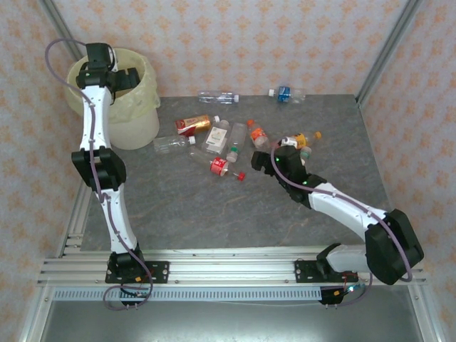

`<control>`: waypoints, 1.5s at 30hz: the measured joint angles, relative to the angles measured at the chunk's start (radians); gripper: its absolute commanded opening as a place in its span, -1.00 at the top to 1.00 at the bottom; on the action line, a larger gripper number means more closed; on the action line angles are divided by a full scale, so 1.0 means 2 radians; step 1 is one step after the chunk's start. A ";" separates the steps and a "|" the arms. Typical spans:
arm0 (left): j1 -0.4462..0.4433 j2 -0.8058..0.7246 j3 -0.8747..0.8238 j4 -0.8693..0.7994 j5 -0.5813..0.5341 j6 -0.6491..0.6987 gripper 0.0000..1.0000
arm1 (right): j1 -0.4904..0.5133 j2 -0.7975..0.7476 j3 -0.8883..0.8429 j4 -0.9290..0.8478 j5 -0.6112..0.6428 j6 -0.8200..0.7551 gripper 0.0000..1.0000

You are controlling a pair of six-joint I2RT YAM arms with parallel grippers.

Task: Put the plastic bottles in the bin

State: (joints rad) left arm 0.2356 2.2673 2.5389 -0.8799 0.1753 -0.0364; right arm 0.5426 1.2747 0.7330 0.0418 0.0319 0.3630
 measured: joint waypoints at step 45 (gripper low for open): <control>-0.199 -0.365 -0.371 0.118 0.043 -0.197 -1.00 | -0.146 0.135 0.043 -0.129 -0.029 0.020 -0.69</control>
State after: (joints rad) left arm -0.1623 1.5372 1.7962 -0.6430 0.2604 -0.4297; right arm 0.2516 1.5455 0.8185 -0.2165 -0.0257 0.4034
